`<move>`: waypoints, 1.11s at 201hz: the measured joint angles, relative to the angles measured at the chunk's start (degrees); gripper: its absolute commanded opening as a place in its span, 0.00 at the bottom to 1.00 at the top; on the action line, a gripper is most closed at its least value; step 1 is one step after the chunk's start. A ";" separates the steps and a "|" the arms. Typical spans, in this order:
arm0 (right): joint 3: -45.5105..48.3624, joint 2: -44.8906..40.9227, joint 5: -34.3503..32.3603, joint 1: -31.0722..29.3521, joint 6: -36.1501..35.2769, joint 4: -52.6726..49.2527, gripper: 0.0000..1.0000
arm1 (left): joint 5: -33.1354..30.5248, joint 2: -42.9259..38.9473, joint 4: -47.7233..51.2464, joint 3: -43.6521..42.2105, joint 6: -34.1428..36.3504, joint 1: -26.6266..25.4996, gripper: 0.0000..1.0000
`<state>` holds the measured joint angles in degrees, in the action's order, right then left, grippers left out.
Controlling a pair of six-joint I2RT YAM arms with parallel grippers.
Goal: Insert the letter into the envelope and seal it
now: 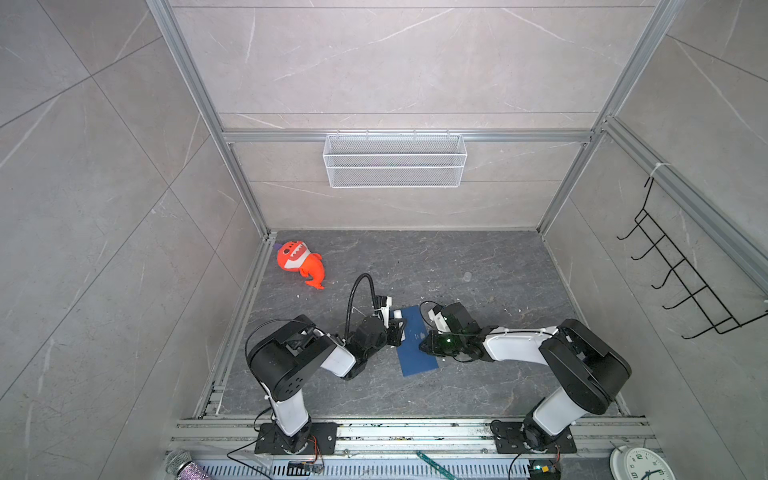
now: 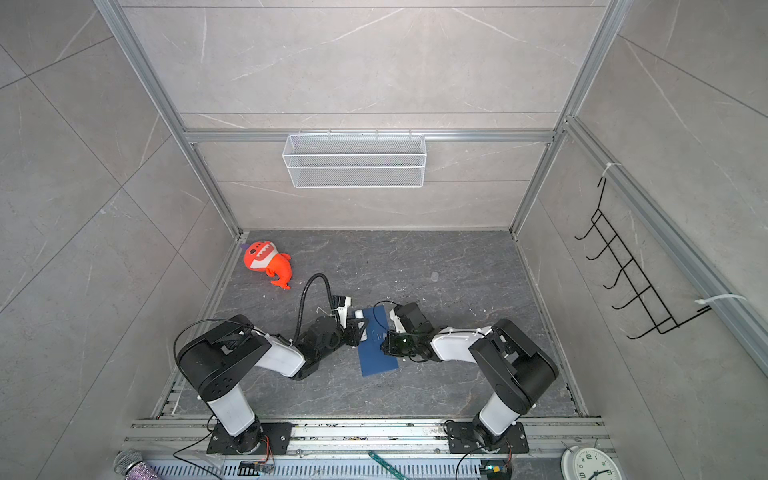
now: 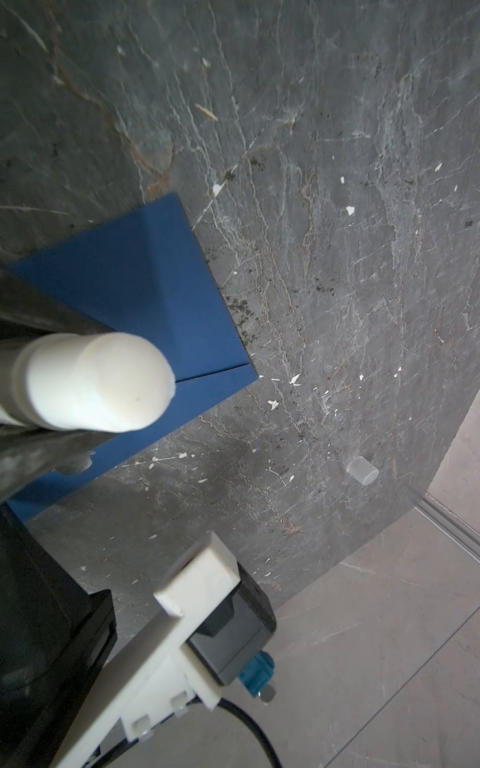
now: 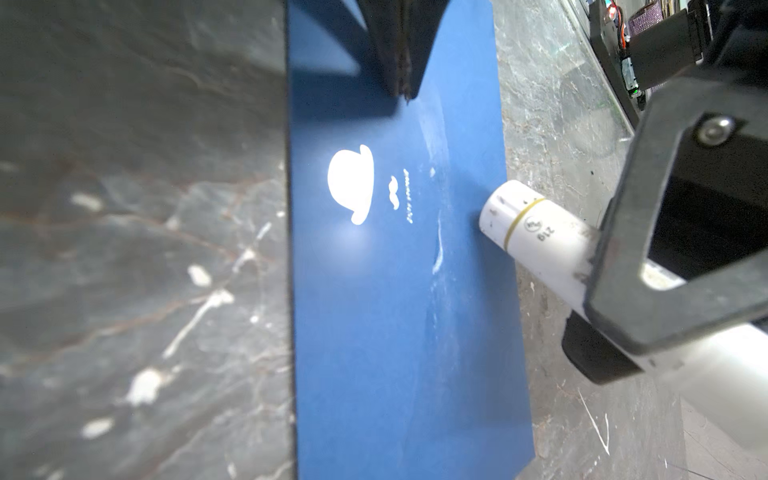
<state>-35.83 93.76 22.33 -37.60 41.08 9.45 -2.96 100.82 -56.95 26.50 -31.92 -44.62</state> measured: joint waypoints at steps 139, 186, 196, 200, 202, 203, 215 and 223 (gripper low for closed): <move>-8.48 7.48 0.44 -0.07 1.20 -0.17 0.00 | -0.02 0.48 0.00 0.59 -0.02 0.00 0.00; -10.34 8.50 0.17 0.09 1.16 -1.53 0.00 | -0.11 0.48 0.00 0.59 -0.02 0.04 0.00; -10.97 8.83 0.15 0.26 1.11 -1.95 0.00 | -0.13 0.48 0.00 0.59 -0.02 0.04 0.00; -11.23 9.01 0.15 0.44 1.11 -2.05 0.00 | -0.13 0.48 0.00 0.59 -0.02 0.04 0.00; -11.41 9.09 0.15 0.50 1.11 -2.14 0.00 | -0.13 0.48 0.00 0.59 -0.02 0.04 0.00; -11.47 9.14 0.15 0.52 1.11 -2.16 0.00 | -0.13 0.48 0.00 0.59 -0.02 0.04 0.00; -12.50 9.88 0.13 1.14 0.90 -2.49 0.00 | -0.15 0.48 0.00 0.59 -0.02 0.04 0.00; -13.31 10.43 0.15 1.57 0.72 -2.78 0.00 | -0.09 0.48 -0.02 0.59 -0.02 0.04 0.00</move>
<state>-49.15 104.18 22.48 -36.03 41.80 6.68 -3.05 101.30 -56.97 27.09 -31.94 -44.58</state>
